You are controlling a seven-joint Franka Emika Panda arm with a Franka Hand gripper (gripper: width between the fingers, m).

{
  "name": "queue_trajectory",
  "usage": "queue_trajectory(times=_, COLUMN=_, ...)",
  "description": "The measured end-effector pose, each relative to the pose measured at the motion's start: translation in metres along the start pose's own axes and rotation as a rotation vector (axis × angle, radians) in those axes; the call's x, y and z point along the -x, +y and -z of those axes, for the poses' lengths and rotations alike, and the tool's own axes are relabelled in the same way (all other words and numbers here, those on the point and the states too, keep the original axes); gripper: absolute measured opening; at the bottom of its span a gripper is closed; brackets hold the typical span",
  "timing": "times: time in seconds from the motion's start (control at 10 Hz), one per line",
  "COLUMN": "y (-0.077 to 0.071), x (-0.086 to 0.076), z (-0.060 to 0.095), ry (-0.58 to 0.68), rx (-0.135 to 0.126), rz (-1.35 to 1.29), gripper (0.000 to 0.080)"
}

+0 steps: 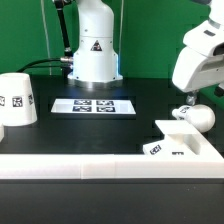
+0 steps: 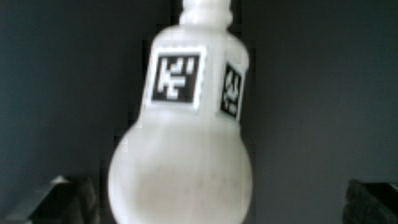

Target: Assemble lamp

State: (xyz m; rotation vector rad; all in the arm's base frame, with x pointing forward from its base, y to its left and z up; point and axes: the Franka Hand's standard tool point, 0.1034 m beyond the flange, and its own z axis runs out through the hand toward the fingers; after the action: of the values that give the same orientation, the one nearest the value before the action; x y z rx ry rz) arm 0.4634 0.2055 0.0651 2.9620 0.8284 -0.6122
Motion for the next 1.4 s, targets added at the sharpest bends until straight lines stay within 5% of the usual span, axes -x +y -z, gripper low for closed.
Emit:
queue_trajectory(times=0.5, y=0.002, x=0.009, z=-0.009, ry=-0.346, rx=-0.03, rz=0.007, gripper=0.0698)
queue_trajectory(times=0.8, y=0.01, x=0.007, z=-0.023, ry=-0.495, rx=0.005, rz=0.004, gripper=0.0698)
queue_trajectory(times=0.9, y=0.014, x=0.0, z=-0.023, ry=-0.504, rx=0.024, rz=0.007, gripper=0.0698)
queue_trajectory(times=1.4, y=0.018, x=-0.012, z=-0.038, ry=-0.466, rx=0.026, rz=0.005, gripper=0.0698)
